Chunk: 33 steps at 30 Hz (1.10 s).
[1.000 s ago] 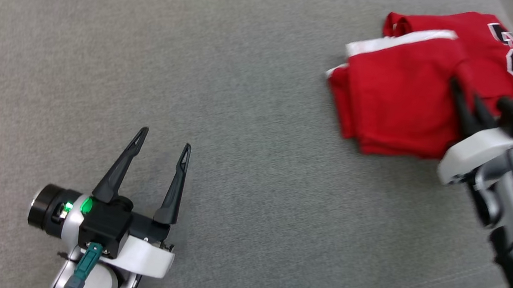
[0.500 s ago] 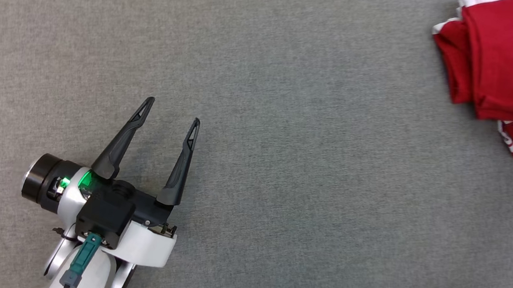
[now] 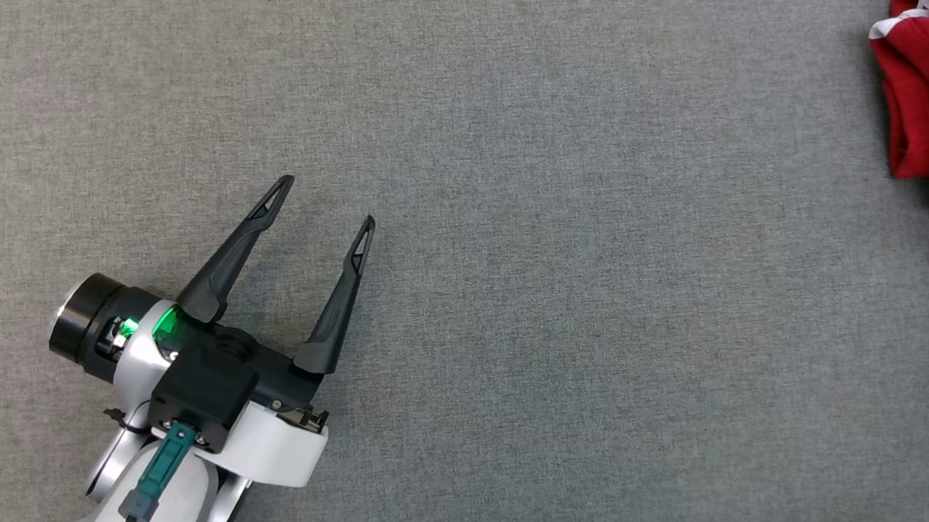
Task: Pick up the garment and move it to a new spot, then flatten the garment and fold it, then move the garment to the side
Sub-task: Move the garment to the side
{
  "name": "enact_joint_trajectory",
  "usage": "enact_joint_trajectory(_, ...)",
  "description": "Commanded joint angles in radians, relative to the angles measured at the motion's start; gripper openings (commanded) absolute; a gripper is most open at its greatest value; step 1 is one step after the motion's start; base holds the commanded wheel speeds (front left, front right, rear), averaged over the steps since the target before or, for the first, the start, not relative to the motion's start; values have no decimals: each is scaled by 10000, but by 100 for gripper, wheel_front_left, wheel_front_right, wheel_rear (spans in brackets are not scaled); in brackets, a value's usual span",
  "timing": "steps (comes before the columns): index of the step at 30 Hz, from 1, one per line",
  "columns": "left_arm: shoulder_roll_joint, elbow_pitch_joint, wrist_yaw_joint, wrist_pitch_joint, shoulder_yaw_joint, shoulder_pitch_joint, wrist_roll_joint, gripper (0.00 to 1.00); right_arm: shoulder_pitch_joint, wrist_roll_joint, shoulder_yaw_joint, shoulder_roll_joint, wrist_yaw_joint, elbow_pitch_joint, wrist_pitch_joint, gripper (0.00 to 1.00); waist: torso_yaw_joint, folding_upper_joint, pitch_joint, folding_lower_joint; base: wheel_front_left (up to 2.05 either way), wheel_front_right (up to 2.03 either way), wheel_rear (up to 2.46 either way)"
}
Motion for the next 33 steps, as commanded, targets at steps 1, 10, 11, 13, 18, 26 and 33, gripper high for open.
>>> enact_joint_trajectory(1, 60, 6, 26, -4, -3, -185, 27, 100, 24, -75, -67, -5, 0, 63, -52, 0, 11, -1, 11, 0, 0, 0, 0)
enact_joint_trajectory(10, 108, 34, -33, -4, -197, -356, 14, 100, -254, -956, -449, -195, 0, 655, -51, 60, 207, -1, 74, 0, 0, 0, 0)
enact_joint_trajectory(11, 87, 39, -44, -4, -233, -367, -9, 100, -259, -1086, -570, -210, 0, 704, -51, 100, 235, -1, 49, 0, 0, 0, 0)
enact_joint_trajectory(13, 42, 48, -28, -4, -283, -380, -59, 100, -239, -1429, -917, -238, -1, 675, -52, 100, 290, -1, -27, 0, 0, 0, 0)
enact_joint_trajectory(18, -29, 154, 69, -4, -339, -348, -187, 100, -45, -2399, -2068, 120, 0, 25, -51, 100, 362, -1, -321, 0, 0, 0, 0)
enact_joint_trajectory(26, -313, 524, 401, -4, -122, -9, -634, 100, 675, -2433, -2361, 1936, 0, -1578, -51, 100, 538, -1, -1157, 0, 0, 0, 0)
enact_joint_trajectory(33, -649, 663, 684, -5, 388, 410, -1483, 100, 1526, -1306, -1497, 2995, 0, -2476, -51, 100, 847, -1, -2077, 0, 0, 0, 0)
